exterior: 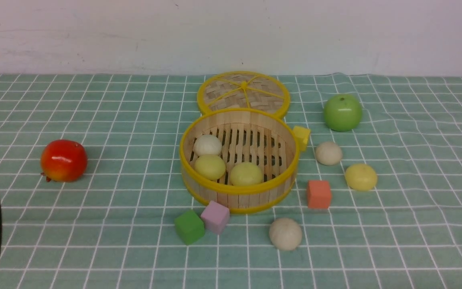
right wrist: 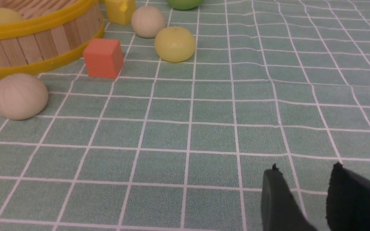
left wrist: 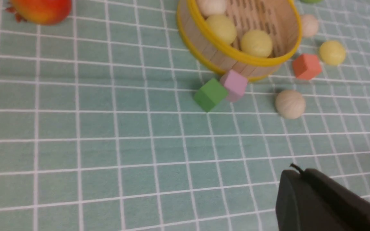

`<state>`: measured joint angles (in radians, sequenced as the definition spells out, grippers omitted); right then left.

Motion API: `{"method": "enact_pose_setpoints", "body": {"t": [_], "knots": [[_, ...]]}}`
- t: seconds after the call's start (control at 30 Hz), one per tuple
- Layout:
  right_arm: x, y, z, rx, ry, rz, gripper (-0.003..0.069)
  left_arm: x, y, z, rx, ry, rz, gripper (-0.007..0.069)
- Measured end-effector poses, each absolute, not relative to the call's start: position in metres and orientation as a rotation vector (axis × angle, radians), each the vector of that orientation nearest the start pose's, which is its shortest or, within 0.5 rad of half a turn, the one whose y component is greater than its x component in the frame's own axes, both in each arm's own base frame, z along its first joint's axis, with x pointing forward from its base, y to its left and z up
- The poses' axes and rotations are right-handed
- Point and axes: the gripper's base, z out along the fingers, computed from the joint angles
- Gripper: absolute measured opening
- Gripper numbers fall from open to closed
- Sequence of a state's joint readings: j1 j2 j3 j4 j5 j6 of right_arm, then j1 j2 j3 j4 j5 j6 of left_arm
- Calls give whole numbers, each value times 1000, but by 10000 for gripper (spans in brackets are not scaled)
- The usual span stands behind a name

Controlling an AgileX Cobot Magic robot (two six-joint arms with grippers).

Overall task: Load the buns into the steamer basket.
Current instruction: Use the right arm to grab a steamed stuffed bun

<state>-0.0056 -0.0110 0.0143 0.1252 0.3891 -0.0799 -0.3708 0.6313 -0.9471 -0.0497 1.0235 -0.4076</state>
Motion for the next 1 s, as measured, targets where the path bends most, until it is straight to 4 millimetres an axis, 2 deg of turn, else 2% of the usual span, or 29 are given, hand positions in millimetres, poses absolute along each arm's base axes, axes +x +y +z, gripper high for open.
{"method": "enact_pose_setpoints", "body": {"t": [0.27, 0.37, 0.5, 0.6, 0.7, 1.0], "knots": [[52, 4, 174, 6, 1874, 65, 239, 87, -31, 385, -35, 2210, -389, -14], [52, 4, 174, 6, 1874, 65, 239, 94, -31, 379, -23, 2132, -371, -14], [52, 4, 174, 6, 1874, 66, 239, 93, -29, 363, 6, 1986, -371, -14], [52, 4, 174, 5, 1874, 66, 239, 86, -25, 340, 51, 1853, -347, -13], [52, 4, 174, 3, 1874, 68, 239, 80, -21, 312, 74, 1817, -326, -13], [52, 4, 174, 0, 1874, 70, 239, 59, -2, 234, -150, 1775, -222, -12]]}}
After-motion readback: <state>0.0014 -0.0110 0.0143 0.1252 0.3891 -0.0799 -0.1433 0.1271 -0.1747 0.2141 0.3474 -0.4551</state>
